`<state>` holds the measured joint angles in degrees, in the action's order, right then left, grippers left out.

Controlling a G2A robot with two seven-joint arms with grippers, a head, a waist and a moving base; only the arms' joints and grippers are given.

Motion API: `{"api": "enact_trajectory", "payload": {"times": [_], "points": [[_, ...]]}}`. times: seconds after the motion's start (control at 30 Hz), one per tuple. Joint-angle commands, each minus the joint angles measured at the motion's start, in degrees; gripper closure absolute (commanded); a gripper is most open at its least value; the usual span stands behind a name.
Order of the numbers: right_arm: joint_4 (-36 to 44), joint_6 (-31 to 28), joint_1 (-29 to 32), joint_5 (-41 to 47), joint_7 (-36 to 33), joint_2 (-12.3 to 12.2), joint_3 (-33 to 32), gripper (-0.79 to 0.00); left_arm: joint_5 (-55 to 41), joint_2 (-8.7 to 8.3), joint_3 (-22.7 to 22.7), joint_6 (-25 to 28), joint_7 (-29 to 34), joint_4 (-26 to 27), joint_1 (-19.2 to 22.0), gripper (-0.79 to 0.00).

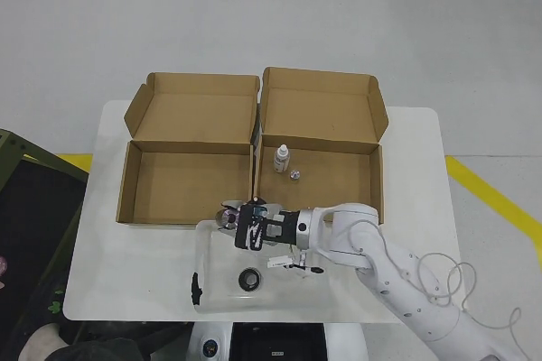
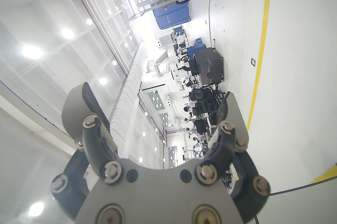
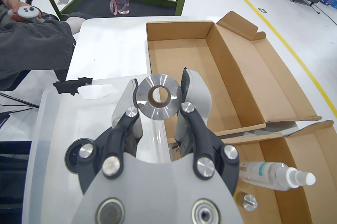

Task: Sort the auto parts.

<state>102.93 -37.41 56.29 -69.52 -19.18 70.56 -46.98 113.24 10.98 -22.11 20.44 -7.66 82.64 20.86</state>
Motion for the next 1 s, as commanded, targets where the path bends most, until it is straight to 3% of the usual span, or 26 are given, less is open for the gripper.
{"api": "enact_trajectory", "payload": {"times": [0.0, 0.47, 0.97], "points": [[-0.98, 0.19, -0.79, 0.46, 0.58, 0.24, 0.17, 0.000, 0.00, 0.00, 0.00, 0.00, 0.00, 0.00, 0.00, -0.785], [-9.71, 4.11, -8.17, 2.73, 2.61, 2.93, 3.21, 0.000, 0.00, 0.00, 0.00, 0.00, 0.00, 0.00, 0.00, -0.785], [-23.54, 9.42, -18.17, 3.48, 0.24, 7.75, 9.39, 0.000, 0.00, 0.00, 0.00, 0.00, 0.00, 0.00, 0.00, -0.785]]}}
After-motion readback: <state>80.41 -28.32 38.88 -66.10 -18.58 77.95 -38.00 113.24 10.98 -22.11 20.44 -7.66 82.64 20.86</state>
